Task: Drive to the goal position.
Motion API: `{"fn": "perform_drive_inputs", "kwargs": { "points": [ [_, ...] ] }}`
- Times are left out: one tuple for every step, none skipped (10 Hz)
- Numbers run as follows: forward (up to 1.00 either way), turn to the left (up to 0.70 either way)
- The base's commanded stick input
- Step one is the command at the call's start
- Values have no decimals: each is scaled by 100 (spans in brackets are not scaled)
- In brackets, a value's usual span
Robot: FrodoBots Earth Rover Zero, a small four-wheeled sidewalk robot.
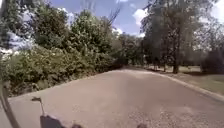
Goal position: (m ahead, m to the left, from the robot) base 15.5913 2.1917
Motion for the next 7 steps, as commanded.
{"fn": "perform_drive_inputs", "kwargs": {
  "points": [
    [70,0],
    [70,0],
    [70,0],
    [70,0],
    [70,0],
    [70,0],
    [70,-14]
  ]
}}
